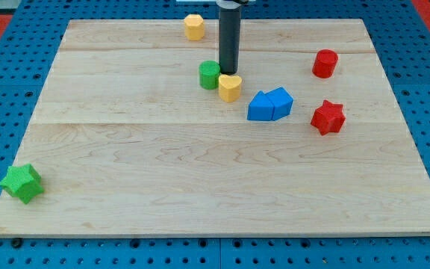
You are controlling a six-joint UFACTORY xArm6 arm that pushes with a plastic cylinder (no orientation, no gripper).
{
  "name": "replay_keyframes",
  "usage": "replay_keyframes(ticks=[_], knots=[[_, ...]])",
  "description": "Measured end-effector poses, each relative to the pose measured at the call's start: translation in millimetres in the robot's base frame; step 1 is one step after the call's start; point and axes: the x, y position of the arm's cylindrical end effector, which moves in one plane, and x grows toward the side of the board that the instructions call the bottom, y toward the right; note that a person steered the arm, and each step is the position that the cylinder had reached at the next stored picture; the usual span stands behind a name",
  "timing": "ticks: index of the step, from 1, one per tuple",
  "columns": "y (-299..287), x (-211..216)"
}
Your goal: Drag the green circle into the green star
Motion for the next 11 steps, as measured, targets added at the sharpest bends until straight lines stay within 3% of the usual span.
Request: replay_keyframes(ticks=[2, 3, 6, 7, 9, 11], knots=[[7.9, -7.0], [-18.4, 8.6], [-176.4, 92.1], [-188.4, 60.9], [-226.5, 95.2], [-252.1, 80.2]])
